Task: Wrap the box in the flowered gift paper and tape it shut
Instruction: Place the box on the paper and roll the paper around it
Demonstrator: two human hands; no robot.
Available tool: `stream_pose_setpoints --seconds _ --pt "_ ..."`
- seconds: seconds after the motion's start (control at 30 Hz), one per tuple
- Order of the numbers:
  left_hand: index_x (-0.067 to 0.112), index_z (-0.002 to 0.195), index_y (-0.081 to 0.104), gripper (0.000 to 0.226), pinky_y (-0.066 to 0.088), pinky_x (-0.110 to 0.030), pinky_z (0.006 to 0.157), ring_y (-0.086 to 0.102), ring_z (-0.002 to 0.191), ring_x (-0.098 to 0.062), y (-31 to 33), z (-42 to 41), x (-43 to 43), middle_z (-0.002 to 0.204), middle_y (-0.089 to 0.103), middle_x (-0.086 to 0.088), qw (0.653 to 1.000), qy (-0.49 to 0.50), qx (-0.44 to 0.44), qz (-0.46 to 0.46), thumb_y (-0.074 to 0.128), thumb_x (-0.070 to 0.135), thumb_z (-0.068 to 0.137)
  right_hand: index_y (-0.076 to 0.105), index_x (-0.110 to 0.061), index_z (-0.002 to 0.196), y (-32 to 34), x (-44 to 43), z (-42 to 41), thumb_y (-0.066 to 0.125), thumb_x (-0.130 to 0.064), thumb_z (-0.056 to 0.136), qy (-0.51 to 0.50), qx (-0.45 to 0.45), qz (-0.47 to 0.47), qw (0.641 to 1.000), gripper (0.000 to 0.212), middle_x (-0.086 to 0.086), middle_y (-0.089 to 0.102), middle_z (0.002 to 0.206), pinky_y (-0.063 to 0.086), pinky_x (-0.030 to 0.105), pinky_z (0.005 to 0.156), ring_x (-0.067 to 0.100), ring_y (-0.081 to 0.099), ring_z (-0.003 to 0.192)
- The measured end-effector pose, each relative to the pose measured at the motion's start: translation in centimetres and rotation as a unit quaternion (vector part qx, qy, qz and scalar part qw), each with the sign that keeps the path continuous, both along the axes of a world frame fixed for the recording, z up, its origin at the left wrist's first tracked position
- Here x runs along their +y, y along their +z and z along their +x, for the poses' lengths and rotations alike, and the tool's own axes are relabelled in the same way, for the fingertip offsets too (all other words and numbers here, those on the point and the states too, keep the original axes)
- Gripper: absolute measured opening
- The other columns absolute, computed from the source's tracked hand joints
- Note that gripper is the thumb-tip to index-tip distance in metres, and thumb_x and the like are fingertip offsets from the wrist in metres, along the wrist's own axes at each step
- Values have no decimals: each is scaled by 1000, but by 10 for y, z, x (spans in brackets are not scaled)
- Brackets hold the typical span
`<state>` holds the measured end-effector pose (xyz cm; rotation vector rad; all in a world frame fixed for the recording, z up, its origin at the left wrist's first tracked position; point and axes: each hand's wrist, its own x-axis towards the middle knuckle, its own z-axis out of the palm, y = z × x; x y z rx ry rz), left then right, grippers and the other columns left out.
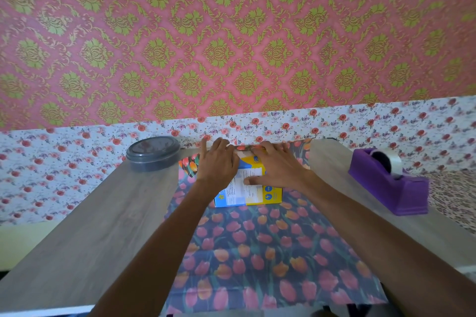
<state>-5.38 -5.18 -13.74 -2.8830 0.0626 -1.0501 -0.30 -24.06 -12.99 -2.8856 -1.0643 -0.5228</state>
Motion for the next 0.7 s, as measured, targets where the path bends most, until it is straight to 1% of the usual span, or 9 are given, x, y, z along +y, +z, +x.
stream_pose_setpoints --seconds 0.1,0.17,0.23,0.3,0.37,0.5,0.57,0.63,0.7 --pt "12 102 58 44 32 -43 105 58 103 -23 6 1 -1 101 62 -4 999 -17 27 24 18 30 99 32 -22 149 0 0 1 32 -97 58 -3 -9 -8 1000 118 9 36 147 20 57 113 35 39 133" --pt "13 109 54 34 35 -41 96 61 95 -27 7 1 -1 98 62 -5 998 -33 45 12 24 28 102 31 -21 149 0 -1 1 38 -95 63 2 -21 -12 1000 114 7 39 144 20 57 113 34 41 132" --pt "20 122 52 35 33 -45 99 60 102 -27 9 -1 -1 107 60 -4 997 -34 72 -7 27 36 104 27 -18 151 -1 0 0 46 -89 69 7 -22 -14 1000 110 6 38 147 18 57 115 34 40 133" --pt "30 135 49 44 26 -54 108 53 115 -25 13 -4 -2 120 54 -3 992 -17 121 -18 25 49 103 21 -14 153 1 -1 -2 48 -88 70 0 -8 -19 1000 114 6 33 152 14 57 116 34 36 137" --pt "34 142 43 56 21 -60 111 48 122 -25 17 -7 -2 126 49 -3 986 1 163 -18 25 63 97 25 -12 152 4 -2 -3 46 -89 69 -6 -12 -35 999 115 5 34 150 12 57 117 32 37 136" --pt "36 147 34 102 18 -64 110 47 123 -27 18 -12 5 128 44 -4 981 -4 189 36 5 94 68 32 -12 149 6 -3 -6 45 -90 68 -4 -22 -39 999 113 6 36 146 10 57 118 31 39 134" --pt "36 149 31 97 16 -66 111 46 123 -28 19 -13 7 128 43 -4 979 -6 195 54 19 94 71 32 -12 149 4 -3 -6 47 -90 67 -6 -24 -41 999 114 6 36 146 11 57 117 31 39 134" --pt "36 150 29 89 13 -66 112 43 126 -28 22 -14 5 130 42 -5 976 -8 213 43 34 87 77 31 -12 148 4 -2 -8 53 -88 66 -8 -18 -35 999 114 6 36 146 13 57 117 31 38 133" --pt "36 150 29 86 12 -65 112 43 127 -29 26 -17 2 131 42 -6 975 -6 219 42 37 83 78 32 -13 147 5 -1 -11 59 -85 65 -9 -15 -30 999 113 6 37 143 16 55 116 31 39 131"
